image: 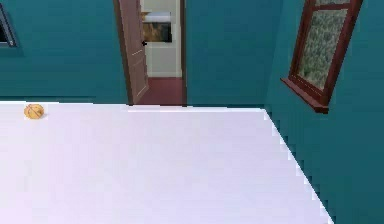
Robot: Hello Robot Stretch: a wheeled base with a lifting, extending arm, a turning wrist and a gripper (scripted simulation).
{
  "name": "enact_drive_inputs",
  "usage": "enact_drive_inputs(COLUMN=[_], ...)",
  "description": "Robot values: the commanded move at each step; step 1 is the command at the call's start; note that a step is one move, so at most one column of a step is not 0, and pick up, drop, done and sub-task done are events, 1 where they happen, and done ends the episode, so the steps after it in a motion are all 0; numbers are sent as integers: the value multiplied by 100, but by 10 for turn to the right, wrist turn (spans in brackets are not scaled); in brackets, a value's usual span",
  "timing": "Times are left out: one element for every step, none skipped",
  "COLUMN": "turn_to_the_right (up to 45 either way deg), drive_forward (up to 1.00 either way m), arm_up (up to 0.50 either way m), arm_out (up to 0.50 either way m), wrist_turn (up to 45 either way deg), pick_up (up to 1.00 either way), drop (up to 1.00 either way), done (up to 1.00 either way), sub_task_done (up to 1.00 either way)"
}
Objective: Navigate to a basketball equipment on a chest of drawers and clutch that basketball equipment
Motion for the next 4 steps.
enact_drive_inputs(turn_to_the_right=[-120,0,0,0], drive_forward=[0,0,0,0], arm_up=[0,50,38,0], arm_out=[0,0,0,32], wrist_turn=[0,0,0,0], pick_up=[0,0,0,0], drop=[0,0,0,0], done=[0,0,0,0], sub_task_done=[0,0,0,0])
